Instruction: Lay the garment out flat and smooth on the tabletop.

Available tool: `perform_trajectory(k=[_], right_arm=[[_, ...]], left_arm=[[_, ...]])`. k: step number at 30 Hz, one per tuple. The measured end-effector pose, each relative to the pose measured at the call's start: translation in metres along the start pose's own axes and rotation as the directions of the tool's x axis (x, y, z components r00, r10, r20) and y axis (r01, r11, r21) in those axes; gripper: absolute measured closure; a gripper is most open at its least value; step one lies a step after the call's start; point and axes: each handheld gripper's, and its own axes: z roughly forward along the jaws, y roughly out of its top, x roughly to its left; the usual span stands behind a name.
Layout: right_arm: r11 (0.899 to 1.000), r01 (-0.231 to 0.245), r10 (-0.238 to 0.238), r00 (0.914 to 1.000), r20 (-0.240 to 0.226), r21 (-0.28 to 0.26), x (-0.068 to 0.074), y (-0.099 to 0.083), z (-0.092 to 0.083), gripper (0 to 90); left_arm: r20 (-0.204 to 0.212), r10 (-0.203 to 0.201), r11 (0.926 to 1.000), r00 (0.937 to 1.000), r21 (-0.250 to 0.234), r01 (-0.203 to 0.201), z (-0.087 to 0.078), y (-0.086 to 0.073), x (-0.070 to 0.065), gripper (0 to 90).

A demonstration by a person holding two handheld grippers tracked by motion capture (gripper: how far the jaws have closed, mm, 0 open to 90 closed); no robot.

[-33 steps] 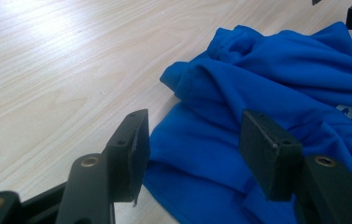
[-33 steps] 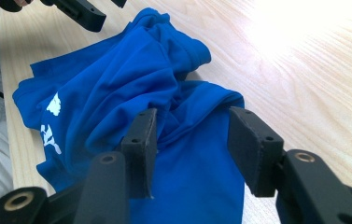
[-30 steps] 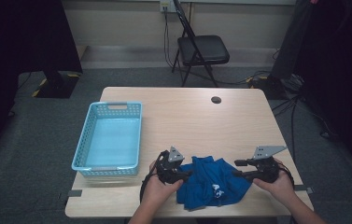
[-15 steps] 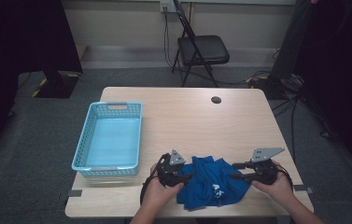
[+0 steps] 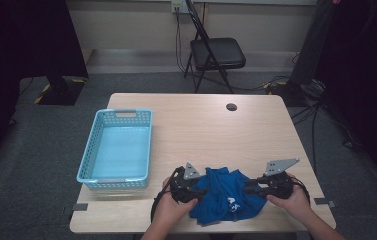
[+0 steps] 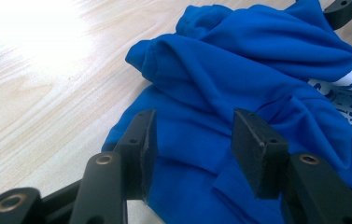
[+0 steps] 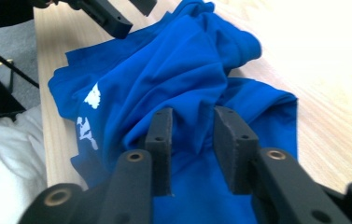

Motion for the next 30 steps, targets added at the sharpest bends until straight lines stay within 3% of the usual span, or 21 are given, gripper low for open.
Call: perform_trajectory(k=[10, 30], right_arm=[[1.000, 0.018, -0.018, 0.9998, -0.012, -0.019, 0.001, 0.003, -0.001, 89.6], [0.991, 0.002, 0.007, 0.9978, 0.066, -0.135, -0.009, 0.008, -0.031, 90.0]], left_arm=[[0.010, 0.008, 0.9998, 0.9999, 0.017, -0.008, 0.005, -0.003, -0.002, 50.8], [0.011, 0.032, 0.9983, 0.9994, 0.049, -0.033, 0.016, -0.007, -0.005, 50.9]])
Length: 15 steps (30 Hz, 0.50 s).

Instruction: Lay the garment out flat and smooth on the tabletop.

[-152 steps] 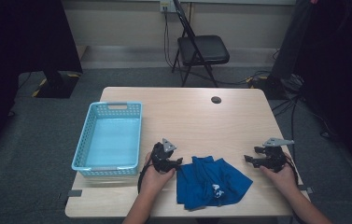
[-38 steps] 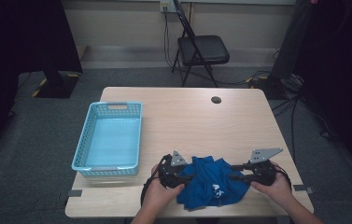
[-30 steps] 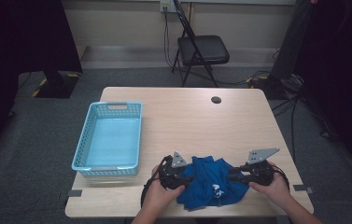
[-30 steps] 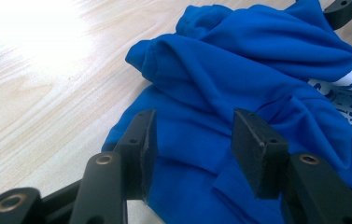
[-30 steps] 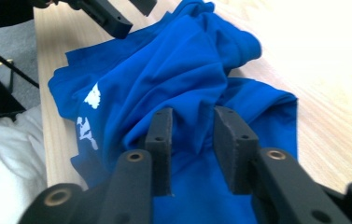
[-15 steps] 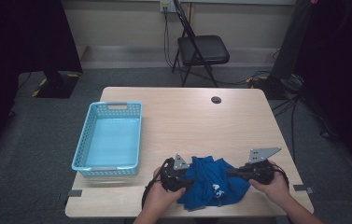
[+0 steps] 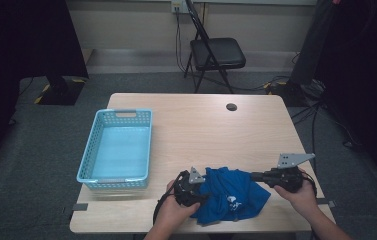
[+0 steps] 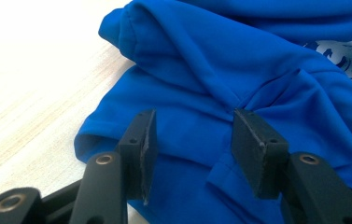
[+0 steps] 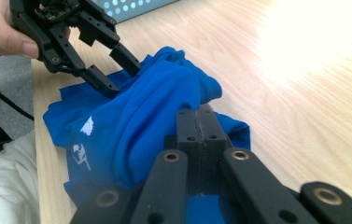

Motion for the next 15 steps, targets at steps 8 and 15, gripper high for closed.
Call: perform_trajectory(k=[8, 15], right_arm=[[0.999, -0.008, 0.009, 0.9996, 0.028, -0.032, -0.005, 0.003, -0.011, 90.0], [0.998, -0.020, 0.022, 0.9982, 0.056, -0.052, -0.012, 0.002, -0.022, 90.0]], left_arm=[[-0.011, 0.001, 0.9999, 0.9999, 0.014, -0.001, 0.002, -0.001, 0.001, 50.8], [-0.020, 0.005, 0.9996, 0.9998, 0.027, -0.004, 0.004, -0.002, 0.001, 50.8]])
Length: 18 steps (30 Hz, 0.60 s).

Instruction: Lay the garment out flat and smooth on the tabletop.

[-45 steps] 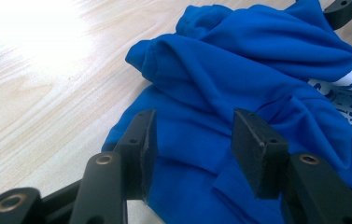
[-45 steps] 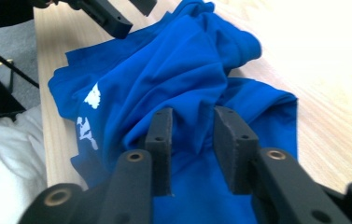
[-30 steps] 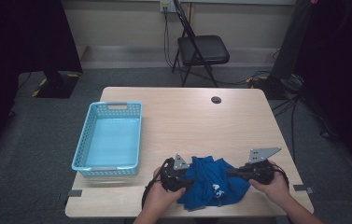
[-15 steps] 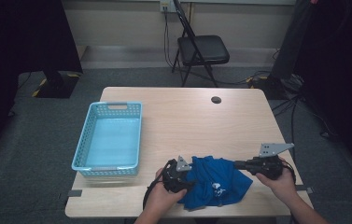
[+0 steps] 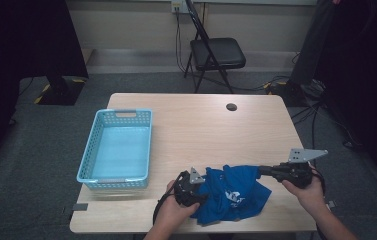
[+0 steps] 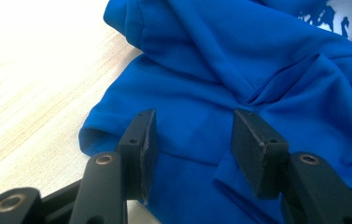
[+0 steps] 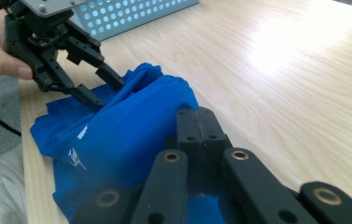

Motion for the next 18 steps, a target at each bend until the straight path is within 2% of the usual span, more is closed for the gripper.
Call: perform_trajectory(k=[18], right_arm=[[0.997, -0.042, 0.049, 0.9939, 0.099, -0.067, -0.024, 0.001, -0.032, 90.0]], left_arm=[[-0.007, -0.008, 1.0000, 1.0000, 0.003, 0.008, 0.000, -0.001, 0.002, 50.8]])
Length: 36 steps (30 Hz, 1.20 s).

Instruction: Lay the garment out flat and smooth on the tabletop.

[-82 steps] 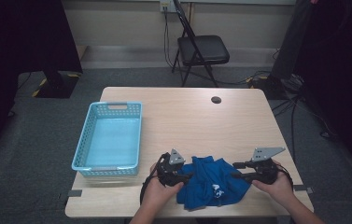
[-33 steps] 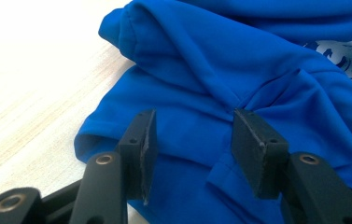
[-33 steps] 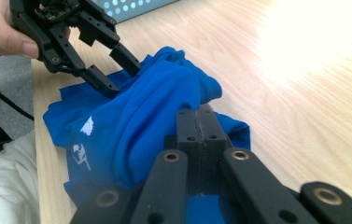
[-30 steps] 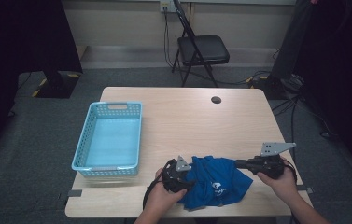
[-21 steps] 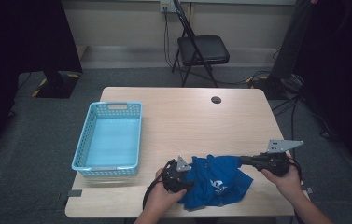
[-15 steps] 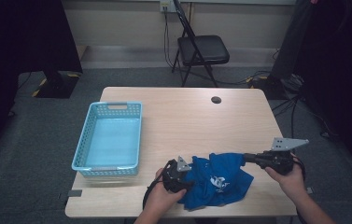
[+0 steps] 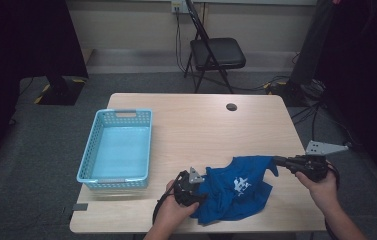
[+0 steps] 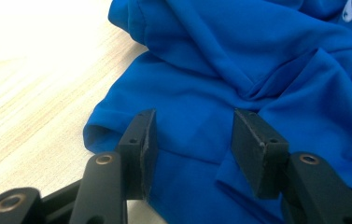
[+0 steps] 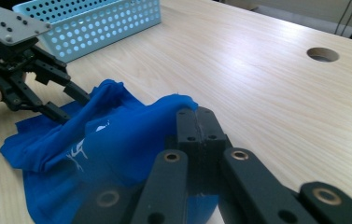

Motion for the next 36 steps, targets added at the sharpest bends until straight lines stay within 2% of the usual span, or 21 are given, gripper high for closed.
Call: perform_trajectory(k=[13, 17, 21, 25, 31, 36], right_arm=[[1.000, -0.029, 0.029, 0.9976, 0.063, -0.008, -0.015, -0.001, -0.011, 90.0], [0.998, -0.056, 0.056, 0.9943, 0.091, -0.004, -0.023, -0.005, -0.013, 90.0], [0.997, -0.076, 0.074, 0.9872, 0.141, 0.009, -0.033, -0.011, -0.015, 90.0], [0.993, -0.115, 0.110, 0.9782, 0.176, 0.017, -0.046, -0.020, -0.016, 90.0], [0.983, -0.179, 0.168, 0.9661, 0.197, 0.042, -0.059, -0.034, -0.013, 90.0], [0.979, -0.197, 0.182, 0.9627, 0.200, 0.057, -0.063, -0.039, -0.010, 90.0]], left_arm=[[-0.001, -0.006, 1.0000, 1.0000, -0.003, 0.006, 0.000, 0.000, 0.000, 50.8], [-0.002, -0.009, 1.0000, 1.0000, -0.002, 0.009, 0.000, 0.000, 0.001, 50.8], [-0.004, -0.006, 1.0000, 1.0000, -0.002, 0.006, 0.000, 0.000, 0.001, 50.8], [-0.005, -0.009, 1.0000, 0.9999, -0.002, 0.009, 0.000, 0.000, 0.001, 50.9], [-0.005, -0.011, 0.9998, 0.9999, -0.015, 0.011, -0.002, 0.001, 0.000, 50.9], [0.015, -0.017, 0.9985, 0.9997, -0.051, 0.018, -0.008, 0.005, -0.001, 50.7]])
